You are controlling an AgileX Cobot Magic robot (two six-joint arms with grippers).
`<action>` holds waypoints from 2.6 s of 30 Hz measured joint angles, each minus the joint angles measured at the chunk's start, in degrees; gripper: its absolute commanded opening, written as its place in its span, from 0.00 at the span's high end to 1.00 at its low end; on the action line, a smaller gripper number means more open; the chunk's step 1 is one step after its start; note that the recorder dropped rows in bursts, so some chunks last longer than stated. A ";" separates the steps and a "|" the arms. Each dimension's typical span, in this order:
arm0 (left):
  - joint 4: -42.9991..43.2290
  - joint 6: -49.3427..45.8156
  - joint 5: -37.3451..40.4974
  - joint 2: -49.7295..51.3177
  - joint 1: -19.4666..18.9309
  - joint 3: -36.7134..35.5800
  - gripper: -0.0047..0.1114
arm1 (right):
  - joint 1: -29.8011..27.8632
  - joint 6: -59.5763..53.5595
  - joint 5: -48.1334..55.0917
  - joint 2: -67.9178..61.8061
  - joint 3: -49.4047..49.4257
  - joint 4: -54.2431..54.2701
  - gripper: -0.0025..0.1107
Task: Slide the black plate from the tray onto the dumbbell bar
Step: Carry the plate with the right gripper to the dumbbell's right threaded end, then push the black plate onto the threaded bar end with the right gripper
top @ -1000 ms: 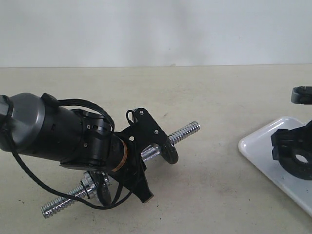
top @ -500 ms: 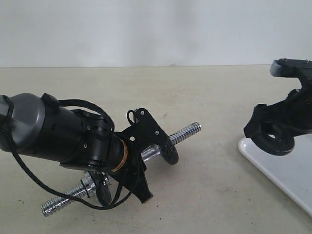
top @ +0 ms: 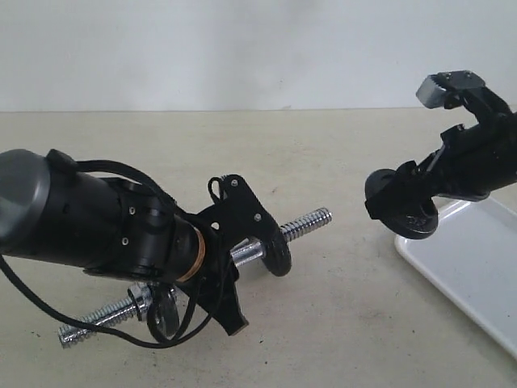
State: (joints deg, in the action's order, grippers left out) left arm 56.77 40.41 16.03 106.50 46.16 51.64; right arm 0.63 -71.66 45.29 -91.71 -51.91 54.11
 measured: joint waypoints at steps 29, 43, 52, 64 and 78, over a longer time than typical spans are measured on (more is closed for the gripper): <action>1.24 -0.19 2.81 -4.18 0.09 -0.09 0.92 | 0.00 -26.45 18.01 -4.93 -3.36 17.78 0.98; 1.12 -0.07 2.94 -5.76 0.09 -0.09 0.92 | 0.00 -28.49 17.09 -5.02 -3.39 19.88 0.98; 1.03 -0.07 3.05 -5.84 0.09 -0.09 0.92 | 0.00 -28.70 18.52 -5.38 -5.97 20.65 0.98; 0.69 -0.07 3.53 -5.97 0.09 -0.09 0.92 | -0.54 -28.70 22.32 -12.80 -11.02 20.96 0.98; 1.41 -0.07 3.53 -5.97 0.09 -0.09 0.92 | -5.27 -27.41 22.20 -14.67 -13.68 22.31 0.98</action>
State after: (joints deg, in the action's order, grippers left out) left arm 58.18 40.34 19.55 100.53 46.26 51.55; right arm -4.65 -99.07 67.49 -106.38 -65.59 76.42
